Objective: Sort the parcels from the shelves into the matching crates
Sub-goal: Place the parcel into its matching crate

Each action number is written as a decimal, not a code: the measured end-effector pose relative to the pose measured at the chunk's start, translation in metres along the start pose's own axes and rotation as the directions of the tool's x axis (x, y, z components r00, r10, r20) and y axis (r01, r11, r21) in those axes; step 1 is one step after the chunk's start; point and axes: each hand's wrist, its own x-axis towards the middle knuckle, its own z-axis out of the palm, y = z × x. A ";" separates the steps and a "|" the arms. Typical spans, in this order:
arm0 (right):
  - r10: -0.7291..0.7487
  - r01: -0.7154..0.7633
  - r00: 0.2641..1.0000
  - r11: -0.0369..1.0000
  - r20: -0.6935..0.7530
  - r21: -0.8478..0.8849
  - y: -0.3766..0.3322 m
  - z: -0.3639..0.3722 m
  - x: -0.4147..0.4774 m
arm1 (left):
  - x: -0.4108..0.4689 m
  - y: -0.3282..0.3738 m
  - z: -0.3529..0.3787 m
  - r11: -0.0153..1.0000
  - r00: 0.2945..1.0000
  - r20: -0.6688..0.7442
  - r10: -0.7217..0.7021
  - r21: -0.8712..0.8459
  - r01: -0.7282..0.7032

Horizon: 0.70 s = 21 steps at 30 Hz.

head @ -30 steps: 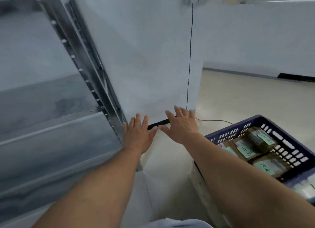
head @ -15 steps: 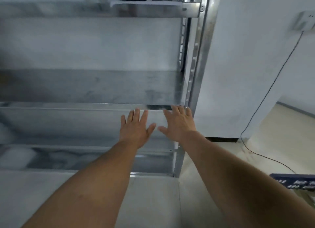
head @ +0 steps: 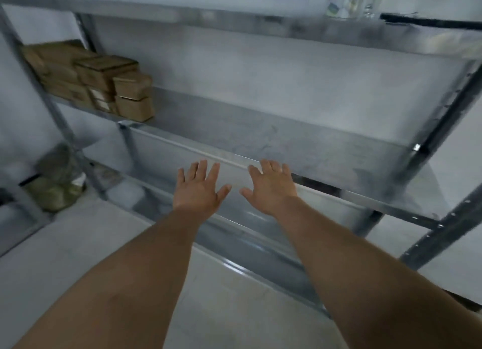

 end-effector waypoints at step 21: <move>-0.316 0.318 0.948 0.940 -0.039 0.120 -0.189 -0.011 0.305 | 0.177 -0.261 -0.003 0.957 0.959 -0.005 -0.283 0.070 0.283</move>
